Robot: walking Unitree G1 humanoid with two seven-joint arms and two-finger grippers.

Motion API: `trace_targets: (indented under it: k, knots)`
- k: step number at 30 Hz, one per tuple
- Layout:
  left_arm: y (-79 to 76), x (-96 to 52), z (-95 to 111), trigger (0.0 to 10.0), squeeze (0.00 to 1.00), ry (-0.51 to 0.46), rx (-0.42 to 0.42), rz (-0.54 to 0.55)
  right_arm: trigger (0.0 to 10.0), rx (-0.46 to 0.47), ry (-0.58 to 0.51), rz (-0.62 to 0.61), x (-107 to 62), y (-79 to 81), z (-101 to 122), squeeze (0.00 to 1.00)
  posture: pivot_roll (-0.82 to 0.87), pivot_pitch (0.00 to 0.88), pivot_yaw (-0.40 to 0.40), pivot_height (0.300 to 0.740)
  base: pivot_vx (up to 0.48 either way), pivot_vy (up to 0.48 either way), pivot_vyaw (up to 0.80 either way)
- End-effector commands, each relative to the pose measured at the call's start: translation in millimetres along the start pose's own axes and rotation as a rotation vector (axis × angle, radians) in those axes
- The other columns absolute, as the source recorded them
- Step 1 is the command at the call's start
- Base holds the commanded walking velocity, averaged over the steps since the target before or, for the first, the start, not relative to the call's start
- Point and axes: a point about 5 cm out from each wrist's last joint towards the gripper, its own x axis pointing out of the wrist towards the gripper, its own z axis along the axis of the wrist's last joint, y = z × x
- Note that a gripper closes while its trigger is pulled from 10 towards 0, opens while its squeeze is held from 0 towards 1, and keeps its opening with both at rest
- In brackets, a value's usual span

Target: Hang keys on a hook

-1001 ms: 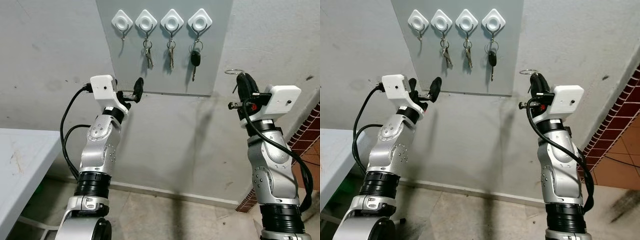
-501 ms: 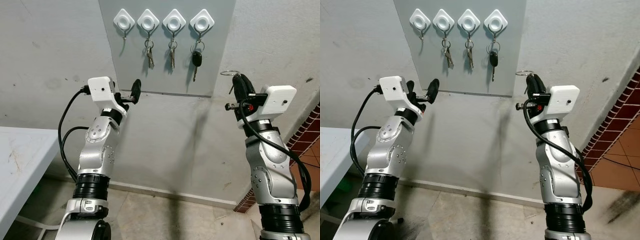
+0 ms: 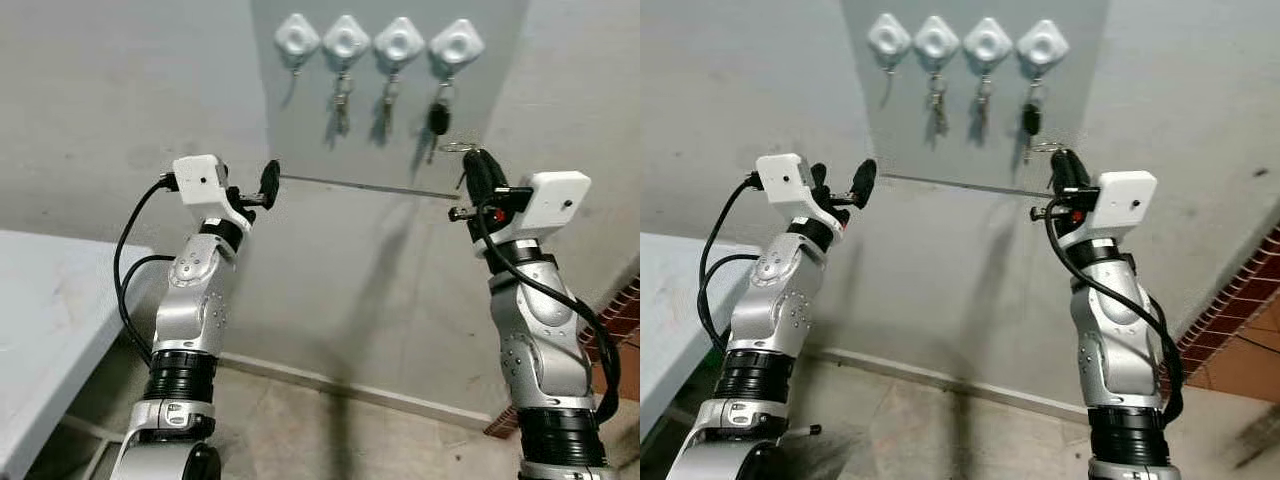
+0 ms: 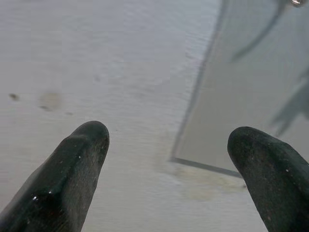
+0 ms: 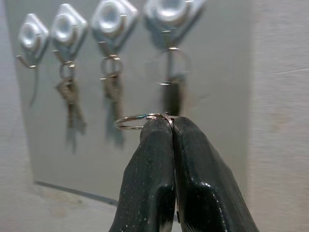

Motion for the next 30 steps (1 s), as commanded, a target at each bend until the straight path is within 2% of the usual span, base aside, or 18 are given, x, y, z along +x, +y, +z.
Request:
trace_targets:
  k: [1,30]
  knots:
    - [0.6,-0.8,3.5,10.0,0.00,-0.005,0.008,0.002,10.0,-0.001,-0.017,0.015,1.8,2.6,4.9,0.00,-0.08,0.000,0.023,0.740,0.000,0.311,0.00]
    - [2.0,-4.2,1.4,10.0,0.00,0.009,0.020,0.015,10.0,0.010,-0.004,0.042,-0.6,8.9,2.4,0.00,-0.07,0.000,0.017,0.740,0.000,0.307,0.00]
